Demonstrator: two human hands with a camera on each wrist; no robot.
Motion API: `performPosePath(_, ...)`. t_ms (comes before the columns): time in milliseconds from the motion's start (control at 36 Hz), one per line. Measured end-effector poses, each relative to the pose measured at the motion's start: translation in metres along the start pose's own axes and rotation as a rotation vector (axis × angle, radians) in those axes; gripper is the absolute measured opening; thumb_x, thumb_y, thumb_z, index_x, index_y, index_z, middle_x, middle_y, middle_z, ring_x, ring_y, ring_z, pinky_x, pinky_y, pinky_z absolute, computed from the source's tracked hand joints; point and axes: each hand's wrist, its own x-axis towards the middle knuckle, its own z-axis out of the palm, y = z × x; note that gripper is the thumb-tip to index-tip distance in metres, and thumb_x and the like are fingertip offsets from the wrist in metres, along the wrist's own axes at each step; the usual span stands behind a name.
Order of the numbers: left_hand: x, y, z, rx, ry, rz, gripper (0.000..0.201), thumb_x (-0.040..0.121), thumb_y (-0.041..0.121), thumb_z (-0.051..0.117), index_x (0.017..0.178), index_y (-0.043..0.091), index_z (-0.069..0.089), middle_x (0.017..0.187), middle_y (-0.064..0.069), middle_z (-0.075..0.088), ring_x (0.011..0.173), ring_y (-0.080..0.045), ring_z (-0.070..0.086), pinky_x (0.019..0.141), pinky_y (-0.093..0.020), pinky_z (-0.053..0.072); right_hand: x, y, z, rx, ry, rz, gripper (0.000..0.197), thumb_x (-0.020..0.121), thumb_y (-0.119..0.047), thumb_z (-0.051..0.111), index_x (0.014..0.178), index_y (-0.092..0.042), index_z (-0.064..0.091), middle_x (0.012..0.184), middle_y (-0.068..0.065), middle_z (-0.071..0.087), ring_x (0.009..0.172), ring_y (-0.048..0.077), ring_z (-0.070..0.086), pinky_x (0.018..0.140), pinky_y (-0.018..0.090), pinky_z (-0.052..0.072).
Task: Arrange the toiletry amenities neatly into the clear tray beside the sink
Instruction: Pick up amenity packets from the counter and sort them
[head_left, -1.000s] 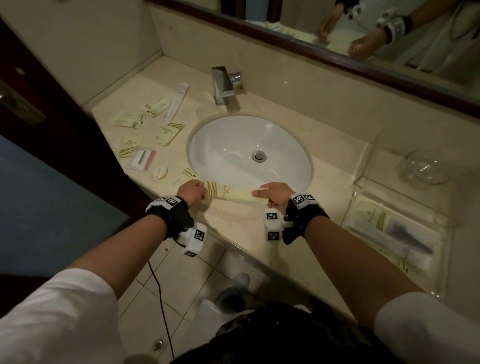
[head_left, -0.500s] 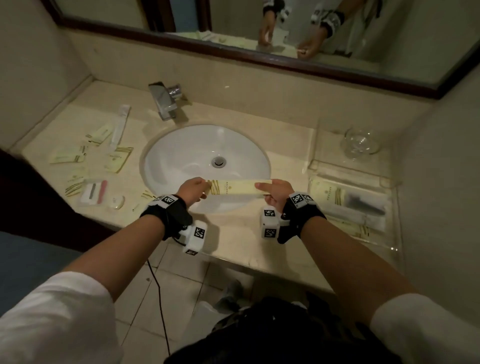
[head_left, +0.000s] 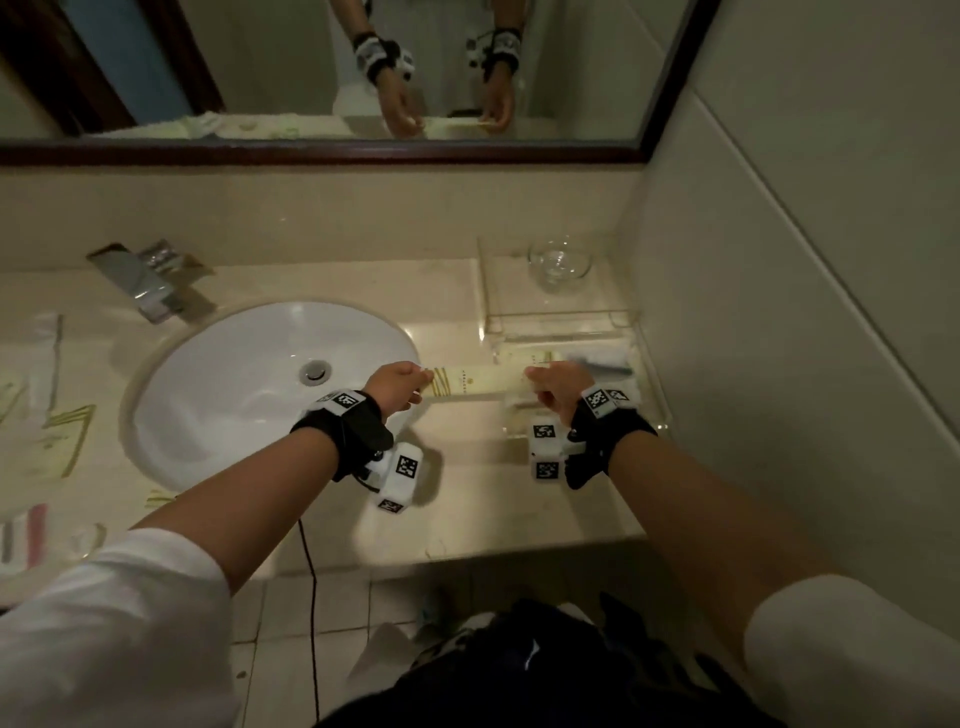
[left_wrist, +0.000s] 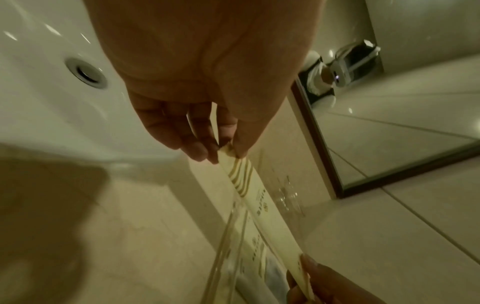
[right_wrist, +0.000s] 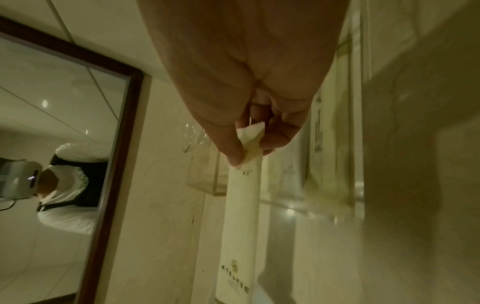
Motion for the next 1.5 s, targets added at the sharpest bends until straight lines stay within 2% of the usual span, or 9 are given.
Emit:
performPosePath(194,0.021,0.025,0.048,0.117,-0.107,0.036,0.024,0.092,0.024,0.059,0.070,0.017,0.055,0.072,0.001,0.053,0.062,-0.013,0.049,0.058,-0.021,0.039,0.024,0.021,-0.056,-0.393,0.141,0.071,0.031,0.072,-0.044,0.060,0.059,-0.018,0.049,0.061,0.004,0.053,0.057,0.022,0.049,0.056,0.027,0.040)
performPosePath(333,0.030,0.034,0.072,0.299,-0.171,0.082,0.019,0.089,0.030,0.061,0.074,0.019,0.062,0.080,0.000,0.060,0.066,-0.011,0.052,0.067,-0.024,0.043,0.011,0.017,-0.080,-0.423,0.201,0.112,0.016,0.077,-0.031,0.059,0.074,-0.017,0.055,0.075,0.004,0.056,0.071,0.024,0.056,0.055,0.026,0.042)
performPosePath(444,0.032,0.035,0.085,0.449,-0.252,0.107,0.021,0.088,0.034,0.063,0.089,0.013,0.068,0.089,-0.002,0.063,0.077,-0.016,0.056,0.073,-0.026,0.045,0.013,0.024,-0.097,-0.455,0.185,0.084,0.008,0.088,-0.024,0.055,0.089,-0.018,0.058,0.097,0.007,0.058,0.083,0.021,0.054,0.073,0.028,0.046)
performPosePath(528,0.033,0.036,0.094,0.577,-0.289,0.130,0.021,0.088,0.035,0.064,0.085,0.014,0.065,0.092,-0.004,0.063,0.084,-0.018,0.056,0.077,-0.029,0.046,0.013,0.030,-0.104,-0.454,0.211,0.083,0.030,0.092,-0.021,0.054,0.119,-0.008,0.062,0.113,0.012,0.062,0.094,0.023,0.057,0.076,0.023,0.040)
performPosePath(639,0.032,0.040,0.101,0.694,-0.299,0.126,0.020,0.090,0.032,0.062,0.078,0.015,0.061,0.080,-0.002,0.057,0.082,-0.017,0.052,0.059,-0.023,0.037,0.008,0.034,-0.108,-0.549,0.233,0.092,0.037,0.090,-0.029,0.050,0.121,-0.014,0.062,0.120,0.013,0.064,0.105,0.032,0.061,0.091,0.035,0.050)
performPosePath(806,0.035,0.039,0.106,0.772,-0.254,0.120,0.015,0.083,0.027,0.070,0.072,0.018,0.065,0.081,-0.002,0.064,0.081,-0.015,0.059,0.072,-0.024,0.043,0.010,0.036,-0.109,-0.563,0.222,0.059,0.037,0.089,-0.023,0.056,0.123,-0.013,0.063,0.123,0.012,0.064,0.111,0.031,0.060,0.099,0.039,0.048)
performPosePath(1083,0.038,0.039,0.108,0.887,-0.240,0.105,0.018,0.084,0.026,0.069,0.092,0.010,0.070,0.086,-0.001,0.062,0.083,-0.015,0.055,0.072,-0.024,0.043,0.028,0.047,-0.114,-0.638,0.222,0.065,0.030,0.090,-0.028,0.050,0.110,-0.013,0.066,0.113,0.012,0.067,0.101,0.032,0.063,0.093,0.041,0.051)
performPosePath(1222,0.037,0.041,0.111,0.947,-0.249,0.106,0.019,0.084,0.026,0.068,0.095,0.011,0.069,0.087,-0.001,0.059,0.090,-0.019,0.059,0.073,-0.023,0.043,0.031,0.046,-0.113,-0.637,0.184,0.082,0.032,0.089,-0.020,0.059,0.118,-0.008,0.064,0.122,0.014,0.063,0.114,0.030,0.058,0.087,0.028,0.045)
performPosePath(1500,0.030,0.044,0.113,0.964,-0.243,0.094,0.021,0.085,0.027,0.067,0.070,0.019,0.054,0.088,-0.001,0.059,0.092,-0.020,0.060,0.076,-0.024,0.043,0.034,0.047,-0.116,-0.659,0.162,0.098,0.038,0.088,-0.023,0.062,0.122,-0.007,0.062,0.125,0.014,0.061,0.117,0.029,0.057,0.081,0.025,0.041)
